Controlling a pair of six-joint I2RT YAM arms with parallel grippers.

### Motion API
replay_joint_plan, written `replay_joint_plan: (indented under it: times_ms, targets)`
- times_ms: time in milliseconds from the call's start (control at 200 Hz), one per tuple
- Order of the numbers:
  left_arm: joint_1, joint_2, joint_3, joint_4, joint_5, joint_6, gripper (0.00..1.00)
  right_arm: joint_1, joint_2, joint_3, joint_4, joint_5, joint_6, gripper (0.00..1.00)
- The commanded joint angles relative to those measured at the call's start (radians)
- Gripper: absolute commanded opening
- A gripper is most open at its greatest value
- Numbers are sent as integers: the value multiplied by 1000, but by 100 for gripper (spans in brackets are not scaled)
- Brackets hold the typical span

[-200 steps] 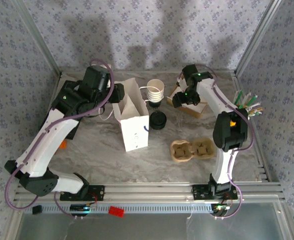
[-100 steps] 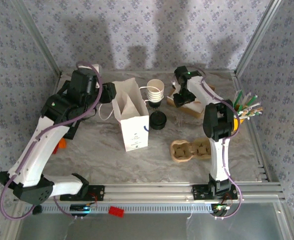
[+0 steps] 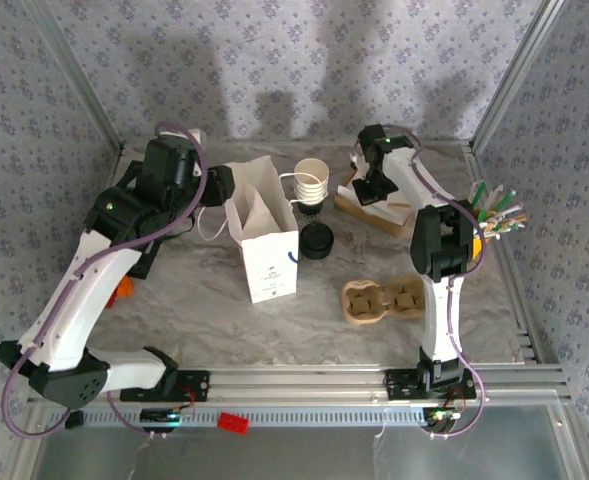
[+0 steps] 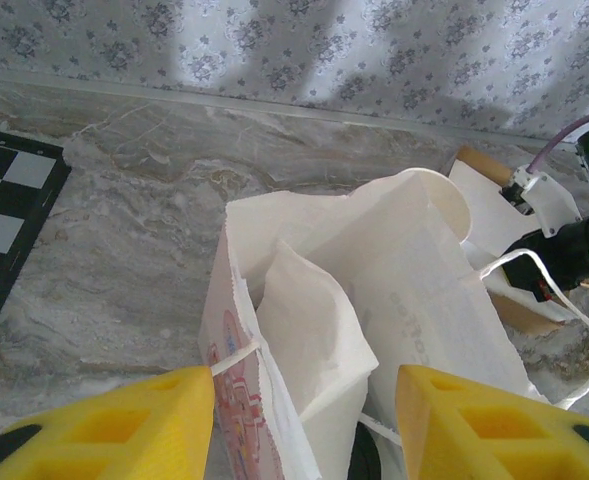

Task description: Pack the takeout coffee

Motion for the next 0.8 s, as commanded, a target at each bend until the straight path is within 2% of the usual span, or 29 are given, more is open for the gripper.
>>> replay_joint_plan:
  times_ms: [0,205,385,525,655,795]
  targets:
    - [7,5,50,18,20,23,51,-20,-113,37,-4,-57,43,0]
    - [8,-21,60,28,28,52,55,-70,-282,13,77,-157,198,0]
    - [-10,-42,67,48,65,126,61,-106,-416,-27,163,-302,266,0]
    - [-73,-38,92,89,74,249,69,-126,-483,1,158,-416,287,0]
    - [-165,-16,109,167,108,431,77,-126,-557,24,138,-531,284,0]
    - [-216,34,164,205,184,543,85,-125,-616,75,95,-644,293,0]
